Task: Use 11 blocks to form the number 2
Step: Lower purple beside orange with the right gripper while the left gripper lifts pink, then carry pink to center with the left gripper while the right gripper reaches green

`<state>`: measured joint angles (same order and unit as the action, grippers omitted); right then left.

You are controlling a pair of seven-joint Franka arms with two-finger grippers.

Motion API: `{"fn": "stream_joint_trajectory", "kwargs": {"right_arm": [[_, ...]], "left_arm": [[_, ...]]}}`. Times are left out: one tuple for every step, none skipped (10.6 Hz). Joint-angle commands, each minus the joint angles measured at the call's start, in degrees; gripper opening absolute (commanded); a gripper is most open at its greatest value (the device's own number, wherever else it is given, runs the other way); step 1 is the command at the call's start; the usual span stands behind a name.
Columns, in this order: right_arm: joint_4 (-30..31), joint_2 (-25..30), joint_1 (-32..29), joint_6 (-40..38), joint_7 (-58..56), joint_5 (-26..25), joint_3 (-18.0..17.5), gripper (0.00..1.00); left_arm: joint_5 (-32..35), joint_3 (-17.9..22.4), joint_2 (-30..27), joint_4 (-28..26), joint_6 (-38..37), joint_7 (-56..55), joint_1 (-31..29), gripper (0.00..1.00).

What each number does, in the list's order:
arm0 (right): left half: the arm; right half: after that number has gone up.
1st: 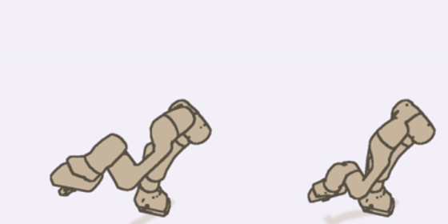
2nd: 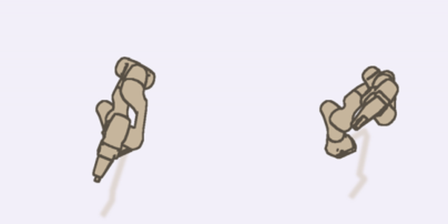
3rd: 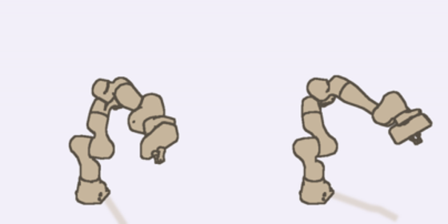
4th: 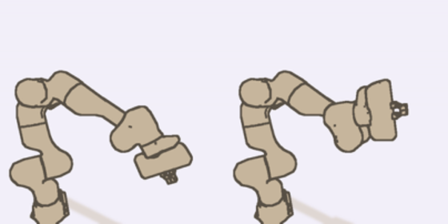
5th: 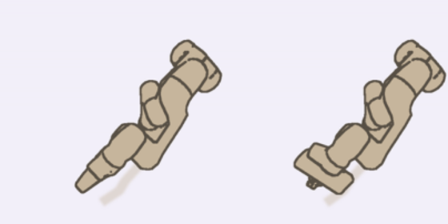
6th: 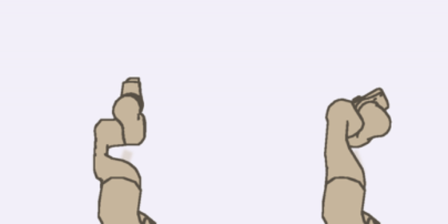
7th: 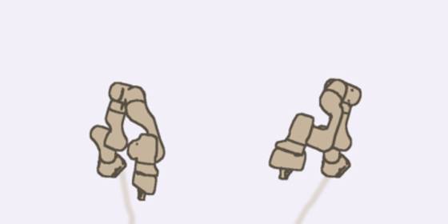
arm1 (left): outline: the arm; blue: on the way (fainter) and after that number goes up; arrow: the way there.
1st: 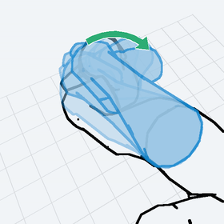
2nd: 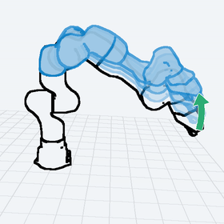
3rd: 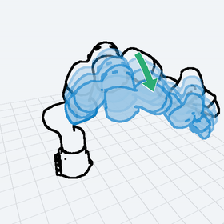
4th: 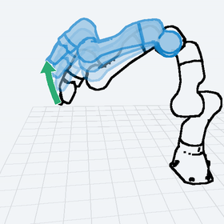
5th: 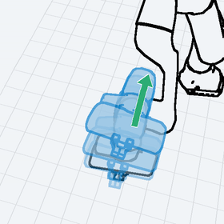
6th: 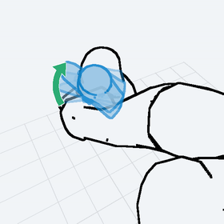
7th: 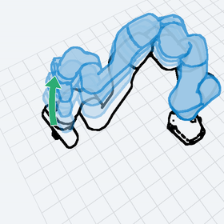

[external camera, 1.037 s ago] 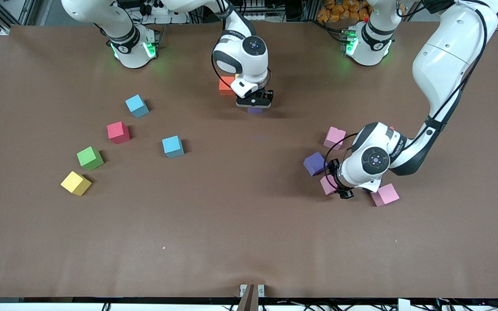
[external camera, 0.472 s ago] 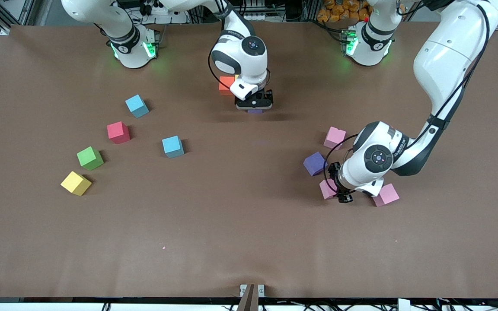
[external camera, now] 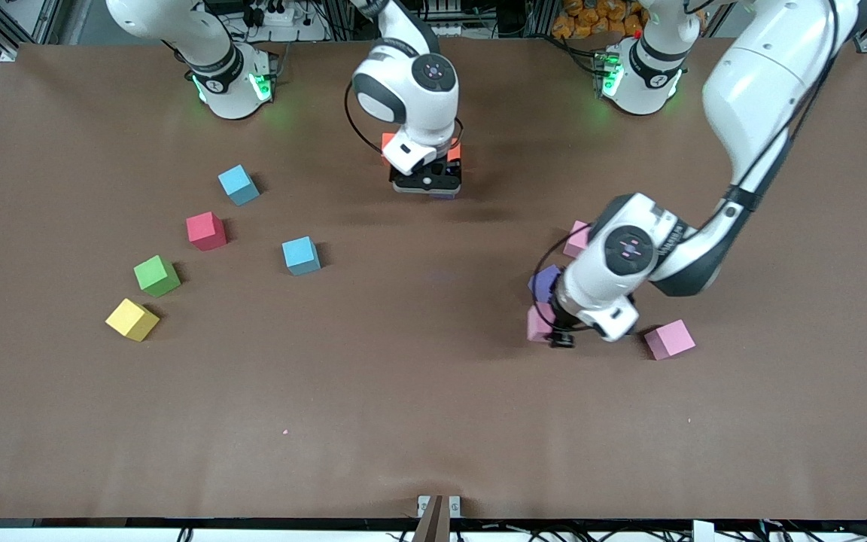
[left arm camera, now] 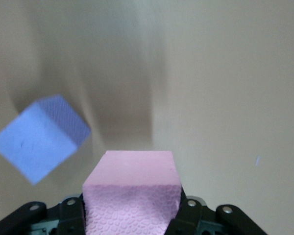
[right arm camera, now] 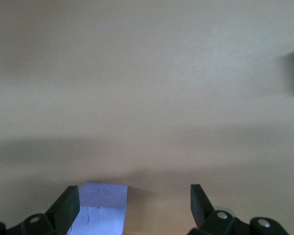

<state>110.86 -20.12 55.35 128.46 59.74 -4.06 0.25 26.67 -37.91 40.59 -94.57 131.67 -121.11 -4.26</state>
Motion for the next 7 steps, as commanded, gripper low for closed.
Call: {"fn": "stream_joint_trajectory", "kwargs": {"right_arm": [[1.9,8.2,-4.8,-6.6,-7.5,3.1,-0.2,1.0],[2.0,11.6,-7.9,-10.7,-10.5,2.7,0.0,1.0],[2.0,13.3,-11.7,-11.9,-13.2,2.4,0.0,1.0],[2.0,13.5,-13.7,-11.9,-18.2,1.2,0.0,1.0],[2.1,13.5,-17.0,-11.9,-26.3,-1.1,-0.1,1.0],[2.7,14.2,-22.1,-11.7,-32.8,-1.1,-0.2,1.0],[3.3,15.4,-26.6,-11.5,-39.3,-1.0,-0.2,1.0]], "left_arm": [[5.1,0.6,-0.2,0.4,-0.3,5.1,5.3,0.0],[6.5,0.6,0.1,0.3,-0.3,7.4,7.5,0.0],[7.6,0.6,0.3,0.0,-0.2,10.4,9.6,0.0],[7.6,0.6,0.5,-0.2,-0.2,15.4,11.4,0.0],[7.6,0.6,1.0,-0.3,-0.2,20.4,13.6,0.0],[7.6,0.6,1.2,-0.4,-0.2,25.6,15.7,0.0],[7.6,0.3,1.3,-1.2,-0.1,30.2,16.2,0.0]]}}
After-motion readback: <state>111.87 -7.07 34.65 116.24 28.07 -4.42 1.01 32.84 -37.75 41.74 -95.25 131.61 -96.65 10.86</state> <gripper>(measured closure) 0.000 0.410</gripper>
